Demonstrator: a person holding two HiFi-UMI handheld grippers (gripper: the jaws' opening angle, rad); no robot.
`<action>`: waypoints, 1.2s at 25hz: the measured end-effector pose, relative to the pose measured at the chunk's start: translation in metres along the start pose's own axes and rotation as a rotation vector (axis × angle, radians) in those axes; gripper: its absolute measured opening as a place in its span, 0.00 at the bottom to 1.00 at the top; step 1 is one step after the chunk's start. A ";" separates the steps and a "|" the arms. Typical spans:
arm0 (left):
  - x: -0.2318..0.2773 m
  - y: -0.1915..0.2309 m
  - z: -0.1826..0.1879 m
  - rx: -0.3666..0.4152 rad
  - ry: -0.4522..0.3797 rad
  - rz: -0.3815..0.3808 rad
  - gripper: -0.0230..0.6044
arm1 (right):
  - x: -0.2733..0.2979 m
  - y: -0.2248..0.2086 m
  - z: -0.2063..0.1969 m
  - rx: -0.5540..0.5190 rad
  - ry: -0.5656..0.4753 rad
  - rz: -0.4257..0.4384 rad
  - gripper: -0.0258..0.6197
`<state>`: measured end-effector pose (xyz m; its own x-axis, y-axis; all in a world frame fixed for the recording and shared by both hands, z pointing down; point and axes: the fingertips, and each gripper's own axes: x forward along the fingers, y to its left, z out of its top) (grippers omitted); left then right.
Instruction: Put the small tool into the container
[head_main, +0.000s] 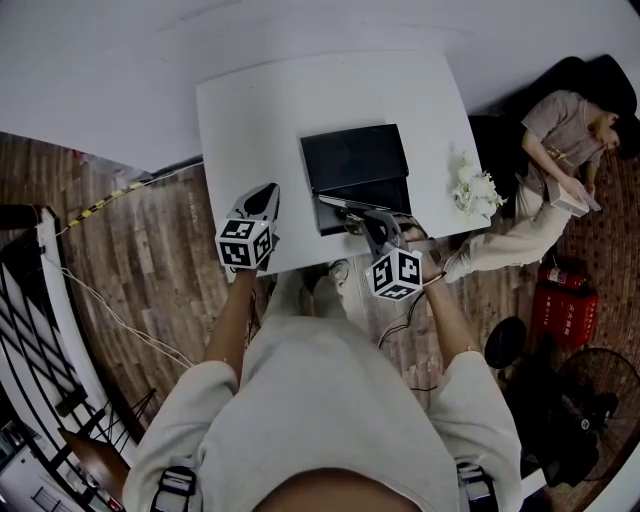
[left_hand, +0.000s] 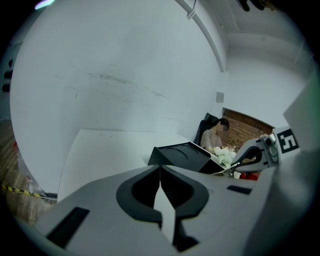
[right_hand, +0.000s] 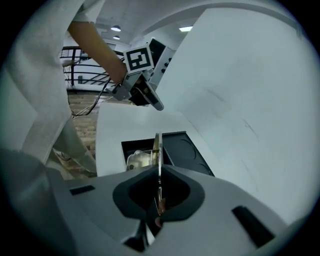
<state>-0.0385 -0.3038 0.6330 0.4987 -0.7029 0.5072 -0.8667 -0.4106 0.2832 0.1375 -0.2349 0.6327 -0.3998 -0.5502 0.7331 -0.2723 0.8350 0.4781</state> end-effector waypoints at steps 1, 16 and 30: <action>0.001 0.000 0.000 0.000 0.002 -0.001 0.06 | 0.001 0.002 0.000 -0.042 0.006 0.007 0.04; 0.006 -0.001 -0.001 -0.011 0.008 0.010 0.06 | 0.009 0.014 -0.008 -0.468 0.030 0.045 0.05; 0.010 0.005 -0.006 -0.024 0.019 0.022 0.06 | 0.032 -0.001 -0.022 -0.435 0.045 0.049 0.05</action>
<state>-0.0378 -0.3097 0.6443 0.4792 -0.7004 0.5290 -0.8777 -0.3804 0.2914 0.1443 -0.2529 0.6668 -0.3620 -0.5167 0.7759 0.1437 0.7914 0.5941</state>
